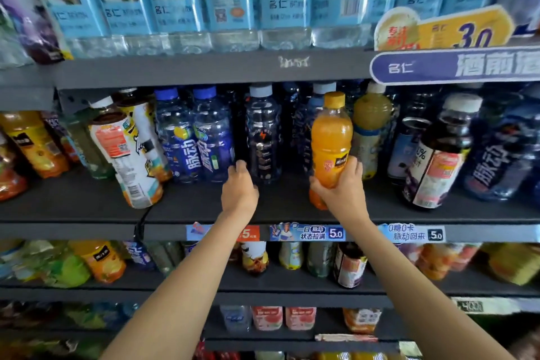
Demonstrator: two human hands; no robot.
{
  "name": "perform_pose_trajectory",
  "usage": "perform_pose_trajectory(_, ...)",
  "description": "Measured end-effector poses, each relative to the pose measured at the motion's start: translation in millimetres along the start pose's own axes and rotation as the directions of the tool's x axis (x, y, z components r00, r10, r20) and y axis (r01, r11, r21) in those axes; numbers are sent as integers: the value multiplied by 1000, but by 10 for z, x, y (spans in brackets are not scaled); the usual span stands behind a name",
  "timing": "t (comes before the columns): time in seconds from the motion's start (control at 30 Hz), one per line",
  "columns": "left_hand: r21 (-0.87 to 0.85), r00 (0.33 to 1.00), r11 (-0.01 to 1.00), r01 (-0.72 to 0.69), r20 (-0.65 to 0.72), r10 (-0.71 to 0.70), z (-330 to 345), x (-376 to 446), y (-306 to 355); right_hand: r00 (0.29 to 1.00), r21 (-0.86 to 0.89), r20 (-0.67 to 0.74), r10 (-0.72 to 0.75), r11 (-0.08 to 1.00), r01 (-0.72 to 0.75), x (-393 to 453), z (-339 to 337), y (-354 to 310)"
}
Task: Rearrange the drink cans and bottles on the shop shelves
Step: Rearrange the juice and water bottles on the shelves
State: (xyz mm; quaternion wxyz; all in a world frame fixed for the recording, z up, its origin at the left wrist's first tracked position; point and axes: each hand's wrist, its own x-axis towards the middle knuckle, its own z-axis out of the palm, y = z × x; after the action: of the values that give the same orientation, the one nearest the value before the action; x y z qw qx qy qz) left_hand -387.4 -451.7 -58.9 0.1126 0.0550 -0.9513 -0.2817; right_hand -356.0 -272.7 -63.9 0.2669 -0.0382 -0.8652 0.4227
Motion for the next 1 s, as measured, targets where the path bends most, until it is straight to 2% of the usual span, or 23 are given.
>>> perform_pose_trajectory(0.1, -86, 999, 995, -42, 8, 43, -195, 3, -202, 1000, 13, 4, 15, 1000, -15, -9, -3, -54)
perform_pose_trajectory(0.27, -192, 979, 965, -177, -134, 153, -604, -134, -616, 990, 66, 139, -23, 998, 14, -39, 119, -313)
perform_pose_trajectory(0.4, -240, 955, 939, -247, -223, 195, -1117, -271, -1067, 961, 129, 176, -211, 973, 190, -321, 404, -840)
perform_pose_trajectory(0.47, -238, 952, 943, -233, -252, 172, -1401, -343, -1391, 929, 204, 182, -322, 937, 284, -528, 639, -1213)
perform_pose_trajectory(0.53, -232, 950, 951, -206, -281, 138, -1708, -403, -1781, 900, 299, 208, -383, 901, 315, -729, 942, -1627)
perform_pose_trajectory(0.67, -234, 935, 955, -180, -344, 92, -2407, -575, -2660, 884, 436, 251, -394, 862, 260, -1144, 1681, -2549)
perform_pose_trajectory(0.87, -163, 963, 966, -202, -211, 166, -3412, -968, -3775, 888, 573, 234, -395, 794, 202, -1845, 2635, -3868)
perform_pose_trajectory(1.0, -153, 970, 975, -163, -208, 130, -3895, -1131, -4497, 848, 667, 350, -398, 741, 73, -2265, 3312, -4559)
